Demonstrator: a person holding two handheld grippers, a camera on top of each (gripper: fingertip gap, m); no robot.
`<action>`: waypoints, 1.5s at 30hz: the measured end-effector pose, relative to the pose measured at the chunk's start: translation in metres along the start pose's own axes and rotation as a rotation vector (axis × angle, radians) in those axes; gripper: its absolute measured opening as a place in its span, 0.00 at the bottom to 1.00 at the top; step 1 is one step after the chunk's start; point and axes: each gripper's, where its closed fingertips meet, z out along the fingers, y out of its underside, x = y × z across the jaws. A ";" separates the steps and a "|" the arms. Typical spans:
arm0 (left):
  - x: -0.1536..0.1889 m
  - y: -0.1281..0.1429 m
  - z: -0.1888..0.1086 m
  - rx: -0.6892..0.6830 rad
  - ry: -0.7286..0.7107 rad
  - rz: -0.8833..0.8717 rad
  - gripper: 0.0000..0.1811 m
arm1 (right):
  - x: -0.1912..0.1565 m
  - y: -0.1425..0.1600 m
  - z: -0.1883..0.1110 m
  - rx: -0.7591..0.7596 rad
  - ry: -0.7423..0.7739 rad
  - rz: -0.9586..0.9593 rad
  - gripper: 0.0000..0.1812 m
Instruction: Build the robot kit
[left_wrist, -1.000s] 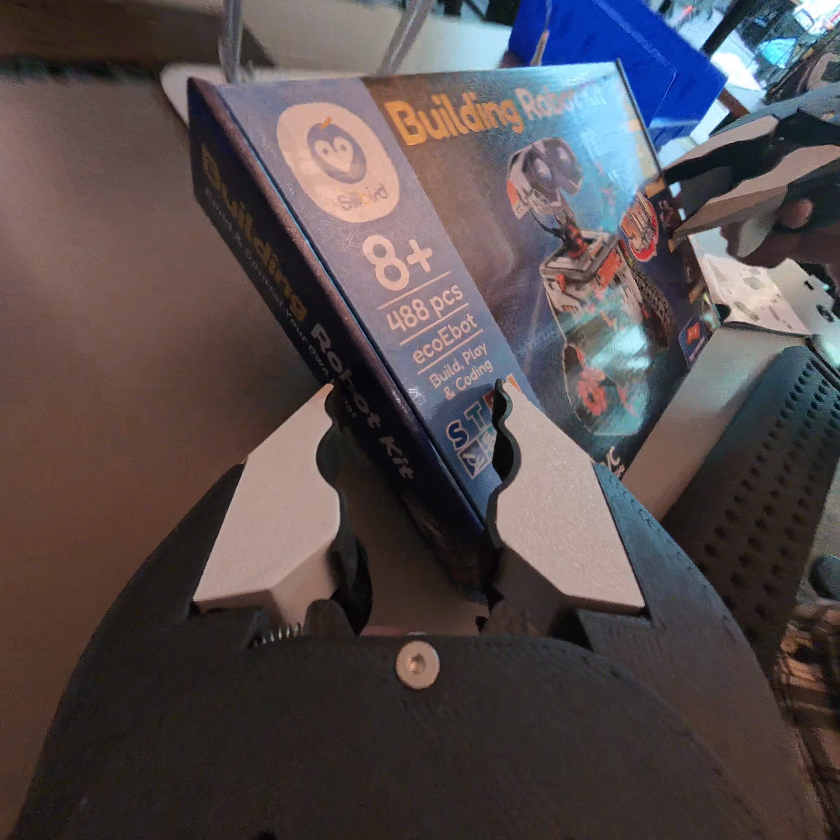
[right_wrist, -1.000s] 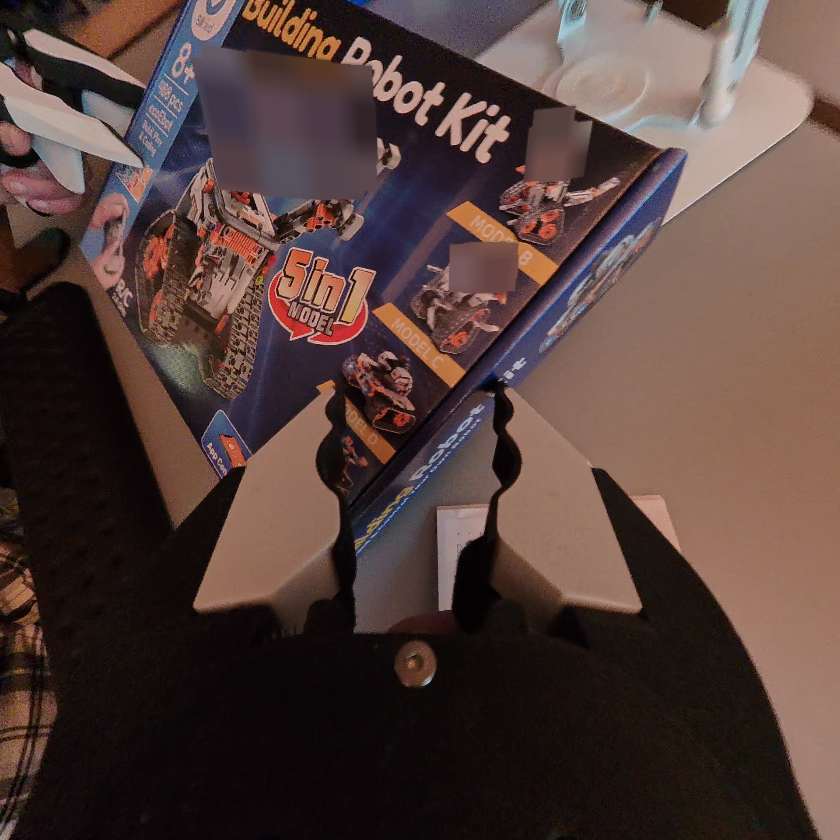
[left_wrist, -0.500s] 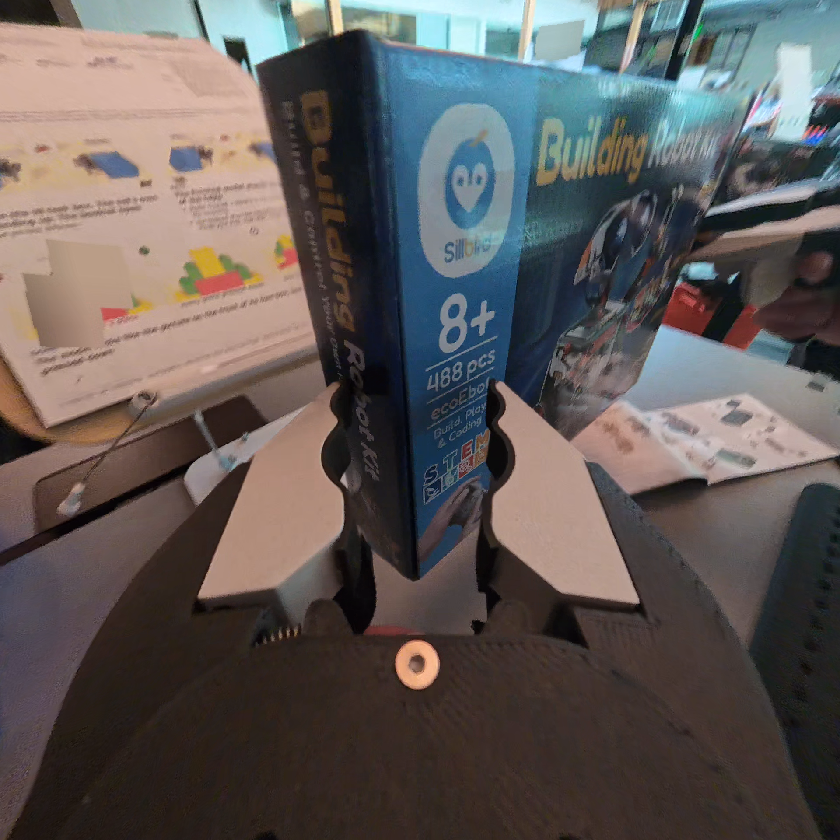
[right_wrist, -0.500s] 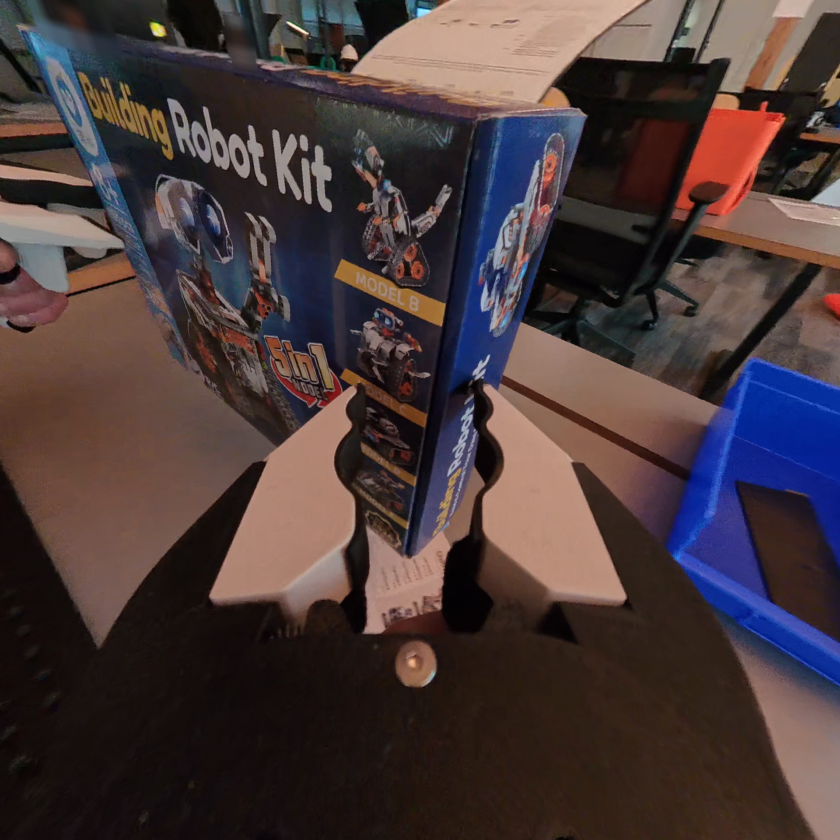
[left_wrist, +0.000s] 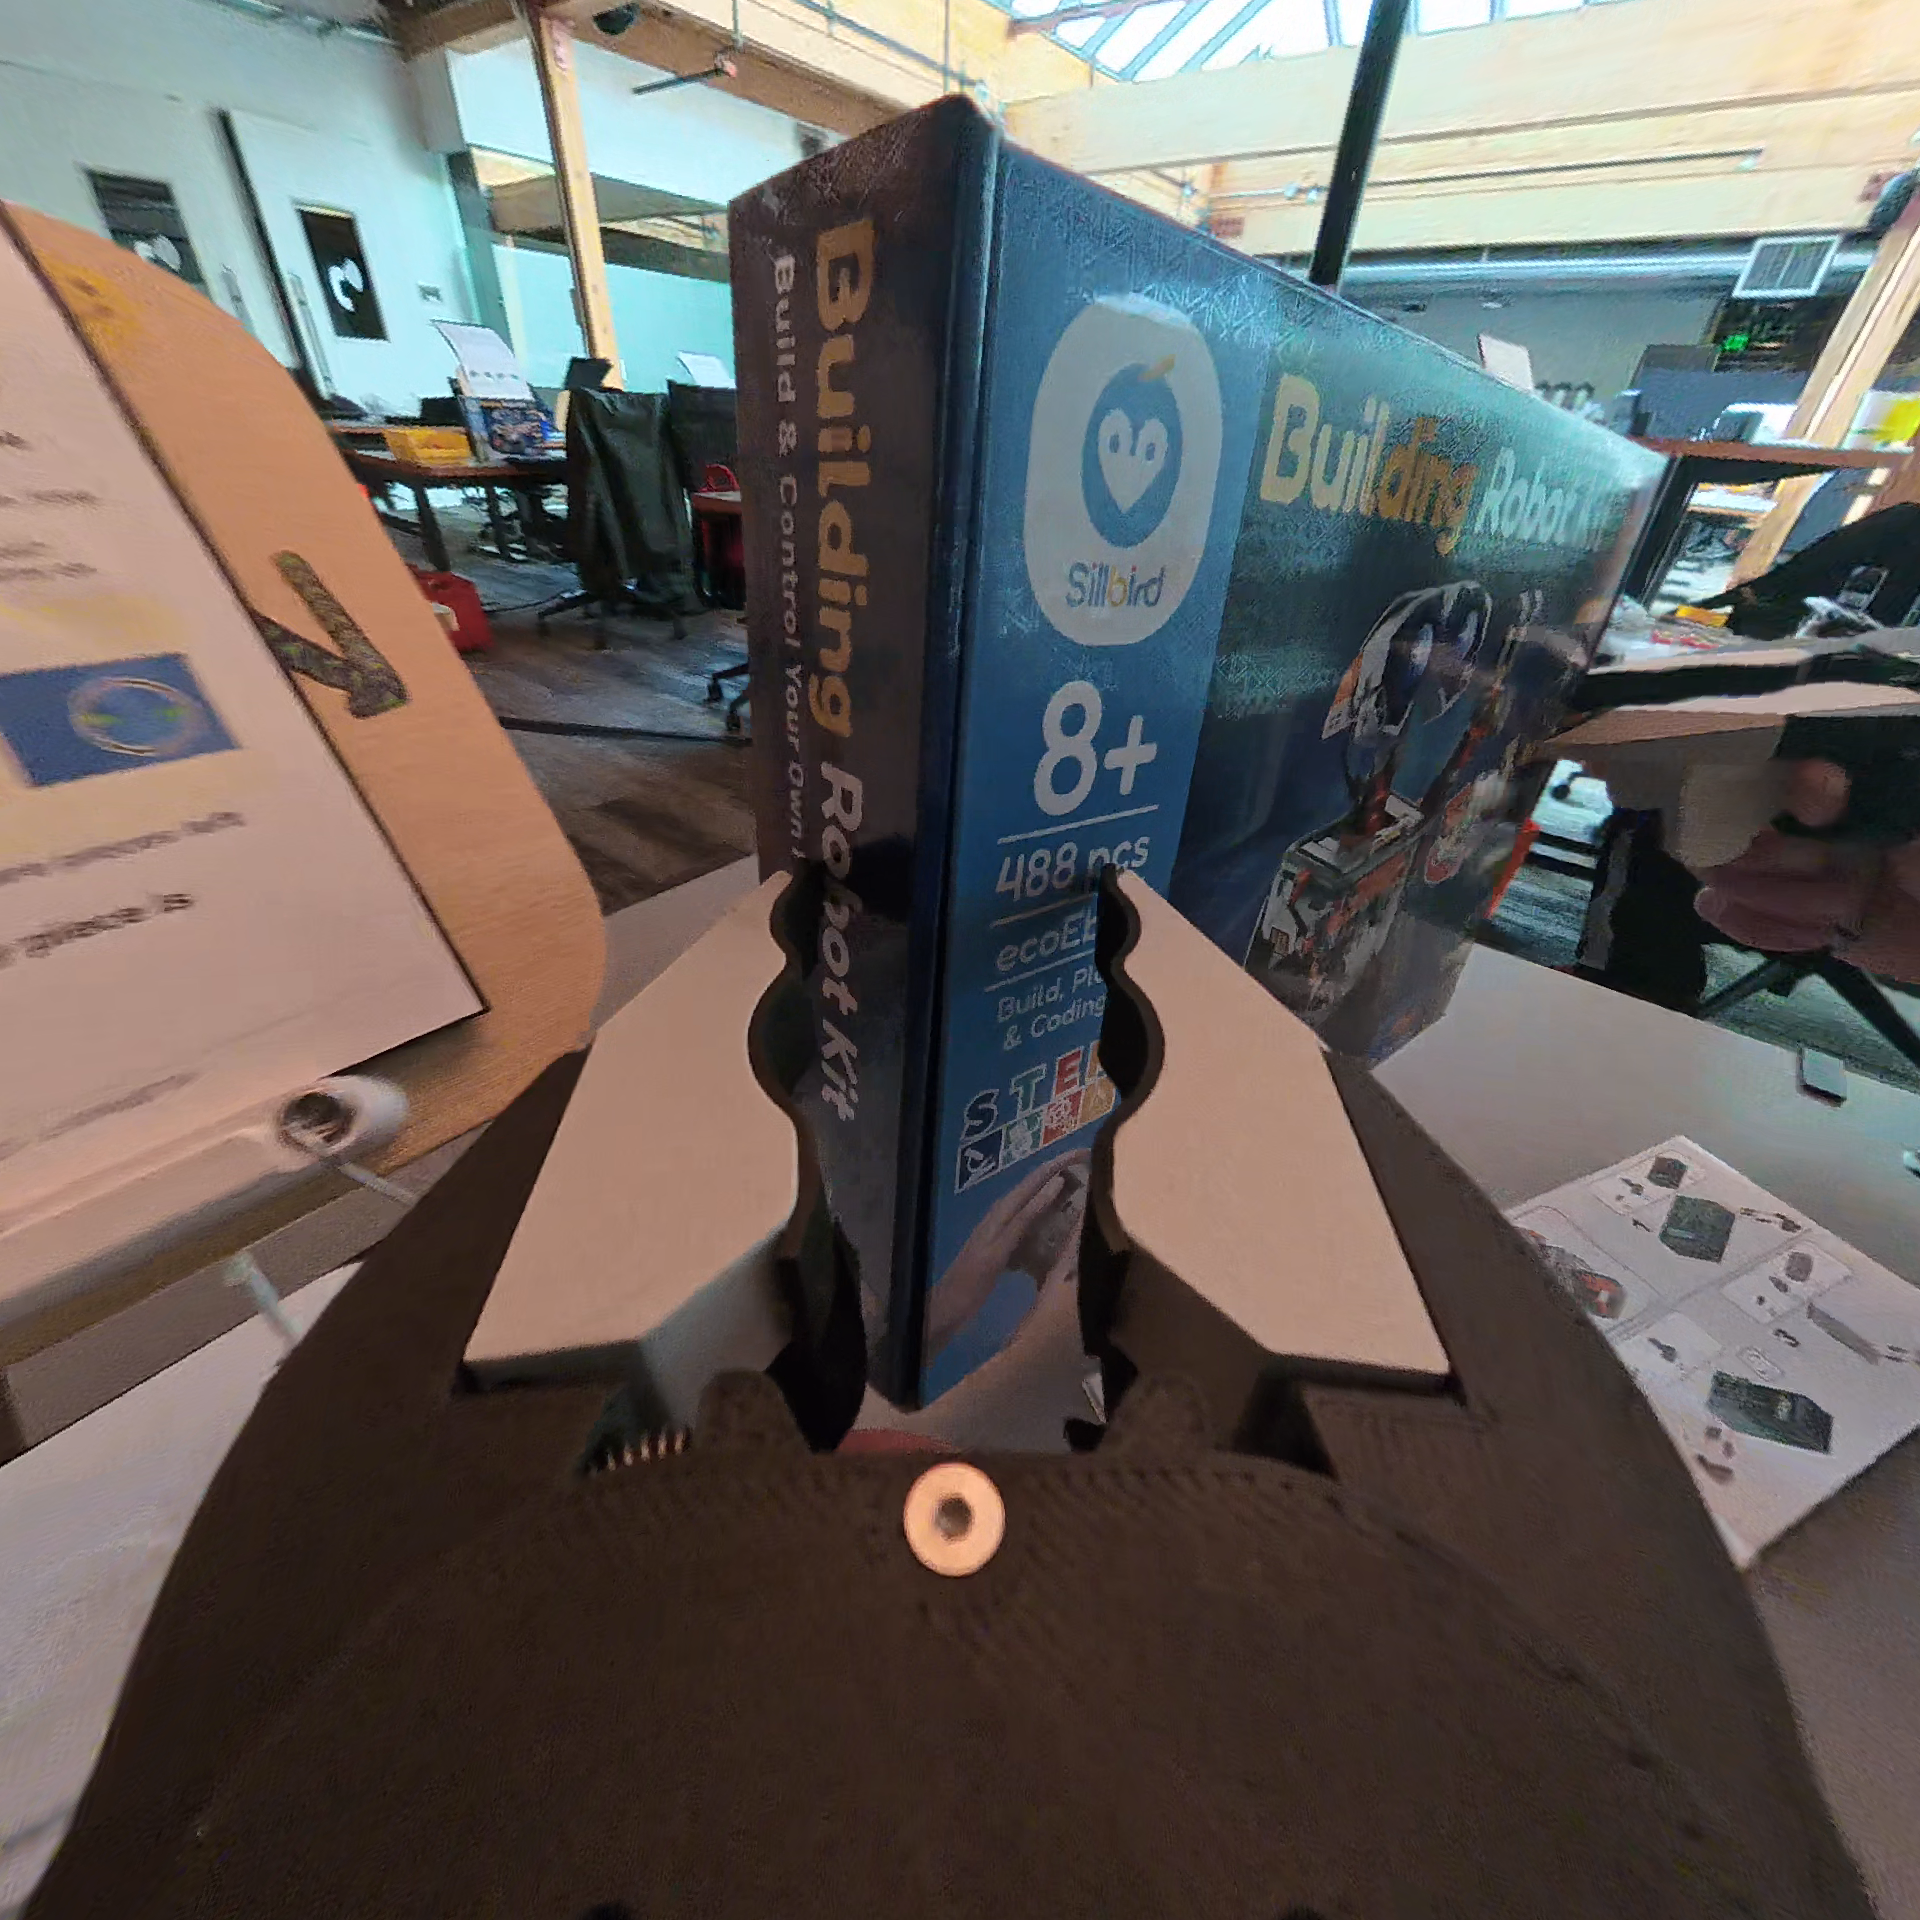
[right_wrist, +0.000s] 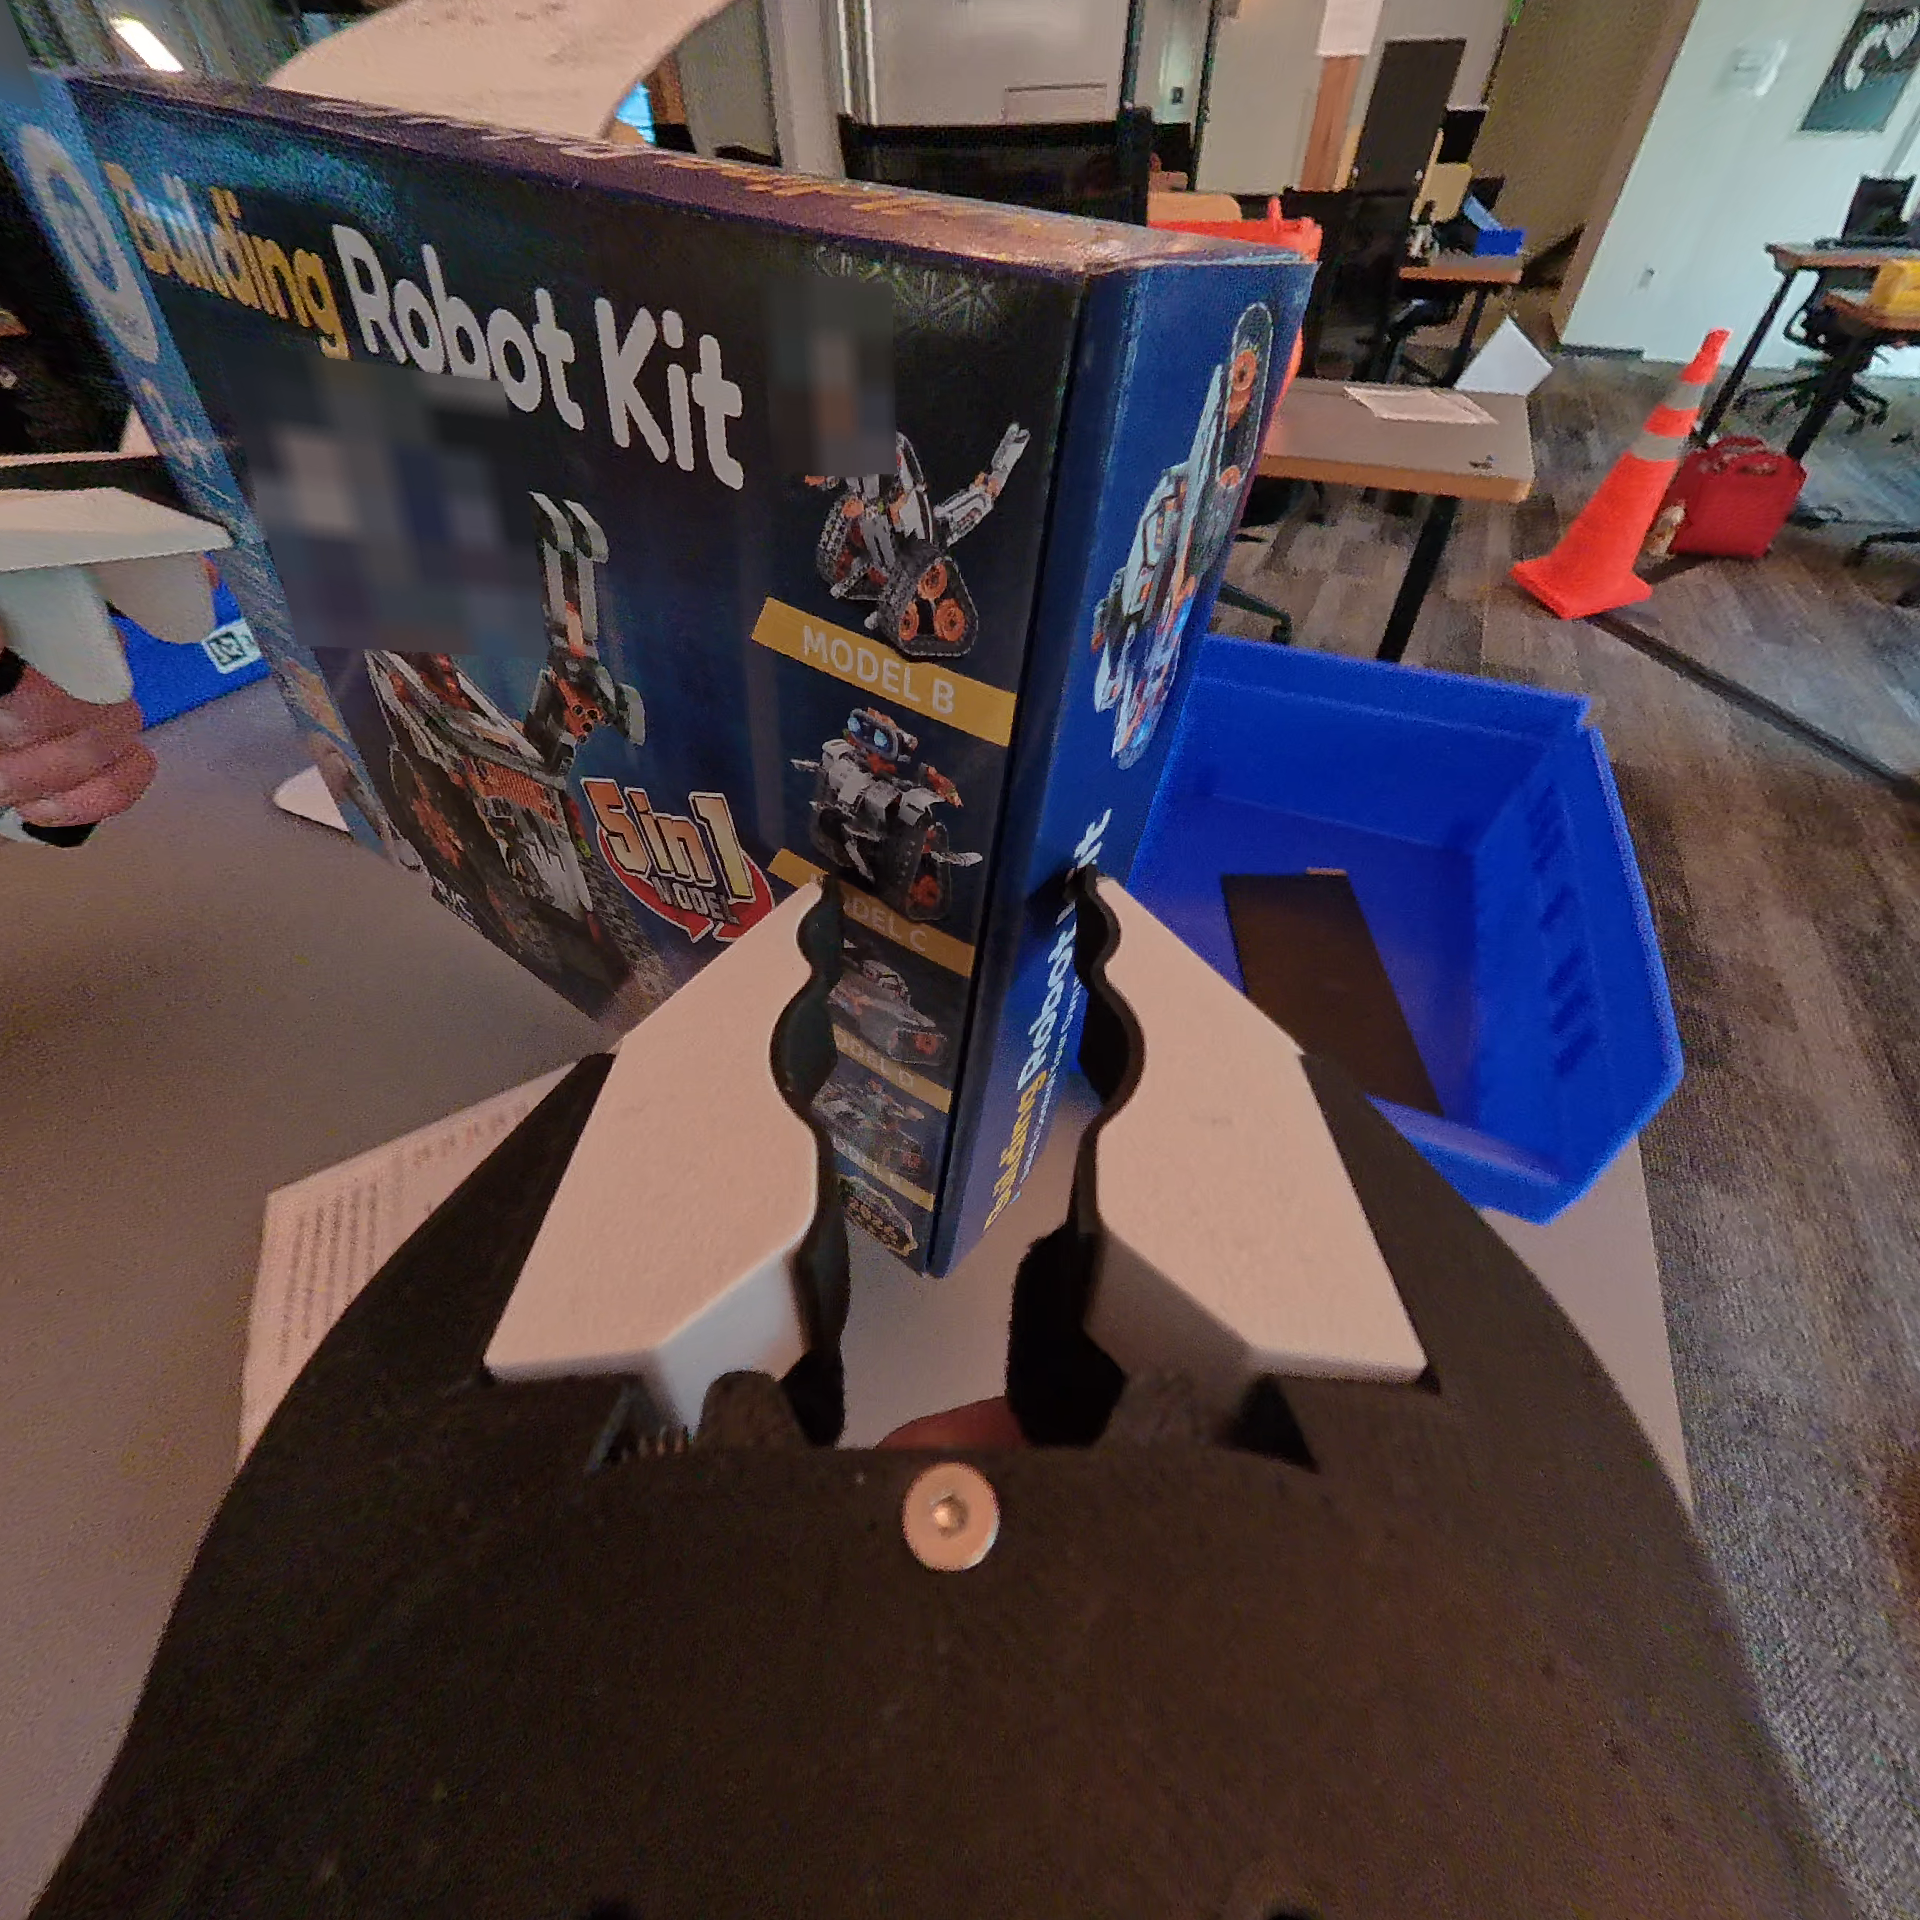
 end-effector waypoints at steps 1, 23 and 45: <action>-0.002 0.005 0.010 0.001 0.009 -0.005 0.28 | 0.006 0.007 0.000 -0.010 0.007 0.006 0.23; -0.052 0.093 0.032 -0.041 -0.153 0.106 0.32 | 0.027 0.051 0.078 0.046 -0.028 -0.002 0.25; -0.045 0.130 -0.015 -0.258 -0.176 0.104 0.35 | 0.018 0.097 0.001 -0.307 -0.004 -0.101 0.34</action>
